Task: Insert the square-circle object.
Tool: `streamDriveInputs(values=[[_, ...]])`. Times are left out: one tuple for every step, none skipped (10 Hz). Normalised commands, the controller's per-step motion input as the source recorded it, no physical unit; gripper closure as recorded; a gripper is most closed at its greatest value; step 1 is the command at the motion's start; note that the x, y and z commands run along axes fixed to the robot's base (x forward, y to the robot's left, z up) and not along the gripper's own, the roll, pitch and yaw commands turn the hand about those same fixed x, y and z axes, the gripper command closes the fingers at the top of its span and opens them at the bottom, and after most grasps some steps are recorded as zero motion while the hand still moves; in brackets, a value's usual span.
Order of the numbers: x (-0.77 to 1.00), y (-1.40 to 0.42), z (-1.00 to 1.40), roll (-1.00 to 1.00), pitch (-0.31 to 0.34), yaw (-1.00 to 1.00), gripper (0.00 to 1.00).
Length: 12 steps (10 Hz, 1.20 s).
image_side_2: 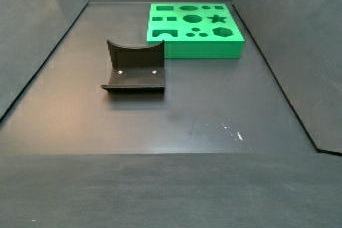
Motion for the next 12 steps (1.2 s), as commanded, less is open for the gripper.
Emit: streamDriveInputs(values=[[-1.0,-0.29,-0.61,-0.15,0.0,0.0,1.0],[-1.0,-0.3,-0.64,-0.17,0.0,0.0,1.0],[-1.0,-0.26,-0.65,-0.18,-0.001,0.0,1.0],[-1.0,-0.24,-0.63,-0.17,-0.009,0.0,1.0],[-0.88,-0.07,-0.3,0.0,-0.066,-0.33,1.0],[-0.44,0.0,-0.06,0.07,0.0,-0.79,1.0],[-0.35,0.0,-0.12,0.05,0.0,-0.87,1.0],[-0.33,0.0,-0.21,0.0,0.0,-0.89,1.0],[-0.3,0.0,-0.31,-0.05,-0.003,-0.83,1.0],[-0.3,0.0,-0.42,-0.12,-0.029,-0.82,1.0],[-0.22,0.0,-0.4,-0.12,-0.049,-0.87,1.0],[0.0,-0.02,-0.29,-0.11,-0.086,-0.99,1.0]])
